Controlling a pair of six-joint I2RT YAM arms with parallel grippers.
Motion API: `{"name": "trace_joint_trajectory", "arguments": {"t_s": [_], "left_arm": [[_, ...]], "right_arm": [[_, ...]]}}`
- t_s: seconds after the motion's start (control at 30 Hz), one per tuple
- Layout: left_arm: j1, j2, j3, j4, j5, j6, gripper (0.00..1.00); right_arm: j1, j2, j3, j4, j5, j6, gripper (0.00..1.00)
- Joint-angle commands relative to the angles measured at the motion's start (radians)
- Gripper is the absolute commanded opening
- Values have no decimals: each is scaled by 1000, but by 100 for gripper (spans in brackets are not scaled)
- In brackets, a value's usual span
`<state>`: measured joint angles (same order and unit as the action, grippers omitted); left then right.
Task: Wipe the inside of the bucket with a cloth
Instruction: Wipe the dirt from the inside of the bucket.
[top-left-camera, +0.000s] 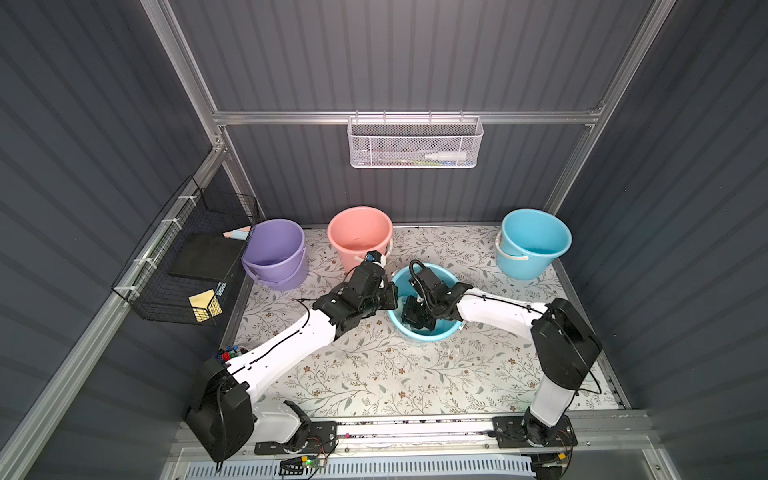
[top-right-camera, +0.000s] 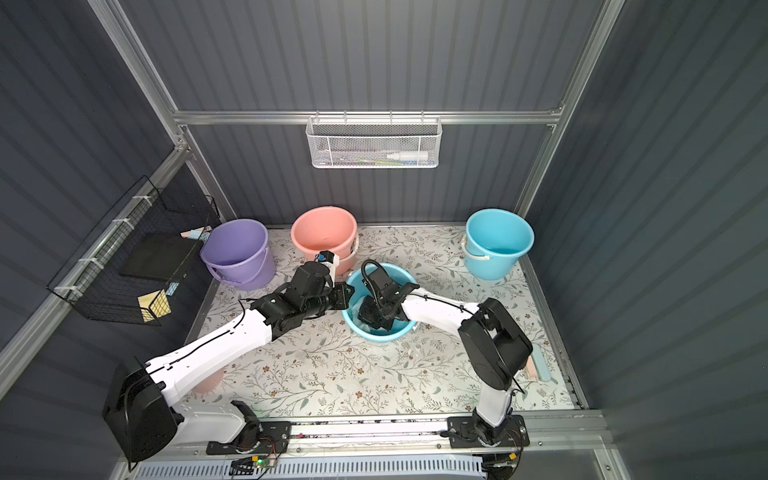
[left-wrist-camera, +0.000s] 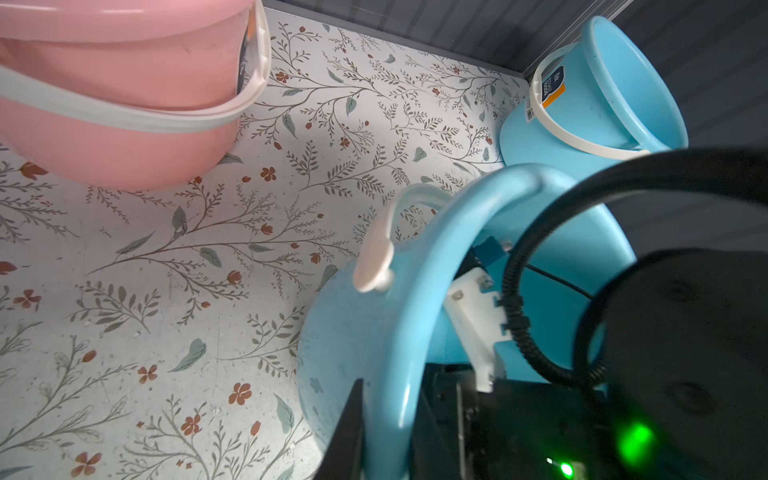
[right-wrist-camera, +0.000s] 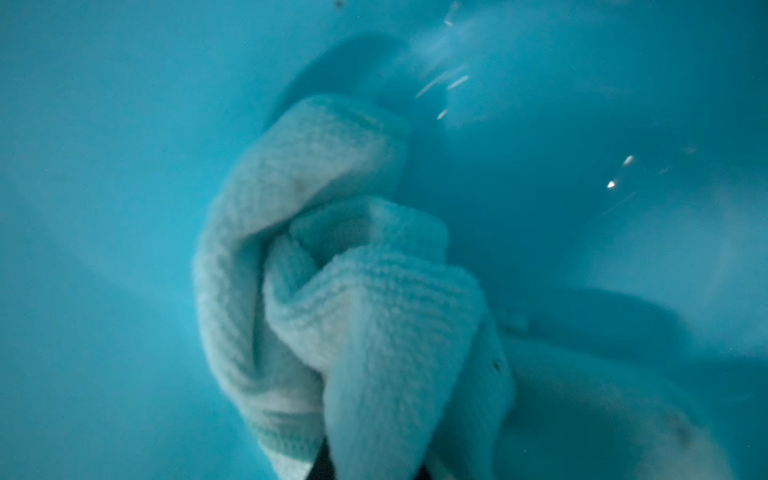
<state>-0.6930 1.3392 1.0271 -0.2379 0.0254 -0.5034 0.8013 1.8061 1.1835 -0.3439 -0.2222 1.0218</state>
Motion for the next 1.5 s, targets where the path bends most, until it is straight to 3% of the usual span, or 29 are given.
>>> {"name": "trace_joint_trajectory", "arguments": {"t_s": [0.0, 0.2, 0.4, 0.7, 0.93, 1.2, 1.4, 1.47], "left_arm": [[-3, -20, 24, 47, 19, 0, 0], [-3, -23, 19, 49, 19, -2, 0], [-3, -25, 14, 55, 18, -1, 0], [-3, -19, 15, 58, 19, 1, 0], [-3, -24, 9, 58, 19, -1, 0], [-3, -28, 11, 52, 22, -1, 0], [-3, -28, 11, 50, 25, 0, 0], [-3, -28, 10, 49, 25, 0, 0]], "right_arm": [[1, 50, -1, 8, 62, 8, 0], [1, 77, 2, -16, 83, -8, 0], [8, -17, 7, -80, 130, -61, 0], [10, -187, 23, -182, 148, -284, 0], [10, -303, 5, -116, 133, -603, 0], [10, -385, 12, -14, 200, -1078, 0], [10, -415, 10, 31, 152, -1484, 0], [10, -416, 6, 65, 203, -1560, 0]]}}
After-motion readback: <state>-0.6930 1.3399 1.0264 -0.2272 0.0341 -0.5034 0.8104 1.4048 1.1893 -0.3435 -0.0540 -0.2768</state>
